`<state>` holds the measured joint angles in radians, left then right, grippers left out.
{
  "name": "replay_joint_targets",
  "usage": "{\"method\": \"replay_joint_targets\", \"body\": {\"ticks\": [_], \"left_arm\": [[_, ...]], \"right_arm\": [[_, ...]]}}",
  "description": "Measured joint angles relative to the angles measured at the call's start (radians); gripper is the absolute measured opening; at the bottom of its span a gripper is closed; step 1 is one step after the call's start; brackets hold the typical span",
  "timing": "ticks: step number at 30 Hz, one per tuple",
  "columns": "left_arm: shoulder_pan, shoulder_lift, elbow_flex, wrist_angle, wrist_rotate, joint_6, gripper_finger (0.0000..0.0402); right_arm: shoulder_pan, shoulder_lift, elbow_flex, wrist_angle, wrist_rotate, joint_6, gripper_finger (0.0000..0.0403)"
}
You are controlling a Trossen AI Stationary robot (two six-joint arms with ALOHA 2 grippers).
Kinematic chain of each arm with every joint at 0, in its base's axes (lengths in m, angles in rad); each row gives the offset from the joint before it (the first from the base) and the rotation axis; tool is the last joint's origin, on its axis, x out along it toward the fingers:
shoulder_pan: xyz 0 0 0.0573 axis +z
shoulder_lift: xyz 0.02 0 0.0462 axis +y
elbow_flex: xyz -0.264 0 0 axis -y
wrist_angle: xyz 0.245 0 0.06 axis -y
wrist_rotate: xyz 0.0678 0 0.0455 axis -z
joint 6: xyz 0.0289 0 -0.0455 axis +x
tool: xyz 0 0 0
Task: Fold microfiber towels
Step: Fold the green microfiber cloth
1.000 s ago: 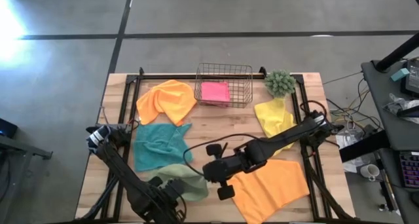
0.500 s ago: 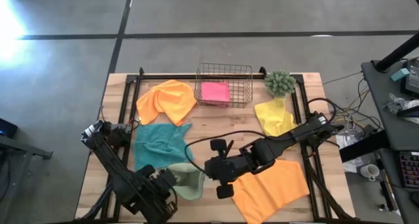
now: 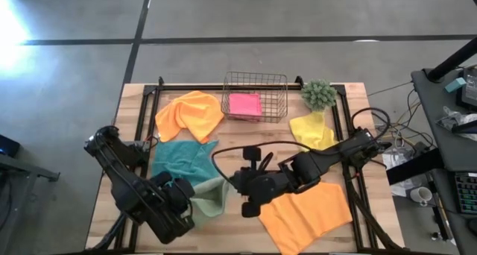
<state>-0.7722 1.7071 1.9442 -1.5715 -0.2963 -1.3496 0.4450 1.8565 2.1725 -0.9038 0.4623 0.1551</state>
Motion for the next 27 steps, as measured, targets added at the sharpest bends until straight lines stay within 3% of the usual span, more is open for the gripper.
{"method": "replay_joint_targets", "body": {"ticks": [5,13,27], "left_arm": [[0.018,-0.036,0.001,0.000,-0.024,0.063,0.0000],[0.066,-0.092,-0.003,0.000,-0.064,0.199,0.0000],[0.158,-0.213,0.000,0.000,-0.125,0.365,0.0000]], "right_arm": [[-0.007,0.001,0.037,-0.051,0.090,0.012,0.0008],[-0.039,0.001,0.085,-0.155,0.113,0.082,0.0008],[-0.135,-0.012,0.183,-0.249,0.125,0.065,0.0008]]}}
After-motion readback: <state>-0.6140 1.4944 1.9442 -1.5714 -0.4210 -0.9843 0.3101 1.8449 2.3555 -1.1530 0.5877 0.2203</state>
